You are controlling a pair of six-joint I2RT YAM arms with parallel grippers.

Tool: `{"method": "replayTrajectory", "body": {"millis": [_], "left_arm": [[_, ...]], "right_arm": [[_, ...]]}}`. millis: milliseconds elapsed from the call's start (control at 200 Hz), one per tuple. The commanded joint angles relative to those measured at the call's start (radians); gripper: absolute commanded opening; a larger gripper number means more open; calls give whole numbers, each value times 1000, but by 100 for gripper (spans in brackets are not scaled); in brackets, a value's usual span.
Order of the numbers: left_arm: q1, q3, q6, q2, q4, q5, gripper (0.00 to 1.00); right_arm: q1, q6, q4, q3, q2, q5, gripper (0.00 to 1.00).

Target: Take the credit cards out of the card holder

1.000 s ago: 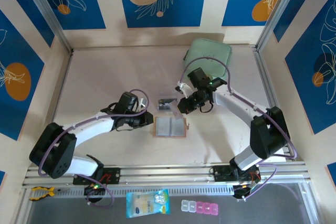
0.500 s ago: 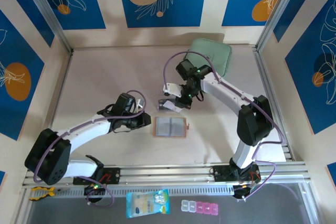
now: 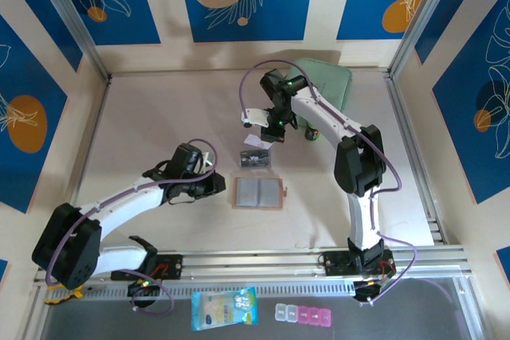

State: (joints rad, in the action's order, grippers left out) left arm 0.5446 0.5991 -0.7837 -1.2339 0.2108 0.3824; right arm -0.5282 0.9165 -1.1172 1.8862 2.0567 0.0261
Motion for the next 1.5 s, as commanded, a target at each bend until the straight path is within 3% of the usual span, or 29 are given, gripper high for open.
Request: {"method": "replayTrajectory", "body": {"millis": [0,715,930,1175,1491], "left_arm": [[-15,3,5,23,43,-16,18],[-34,5,17,23,64,-13,19],[-35,16,16,8,59,0,20],[-36,18,17,-2,52,4,20],[-35,16,14,-5,41,15,20]], "right_arm": [[6,40,-67,67,28,15,0],[15,55,-99,79,145,-4,0],[14,25,-86,95,152,18,20],[27,-54,53,55,87,-45,21],[25,-122,107,33,75,-59,22]]}}
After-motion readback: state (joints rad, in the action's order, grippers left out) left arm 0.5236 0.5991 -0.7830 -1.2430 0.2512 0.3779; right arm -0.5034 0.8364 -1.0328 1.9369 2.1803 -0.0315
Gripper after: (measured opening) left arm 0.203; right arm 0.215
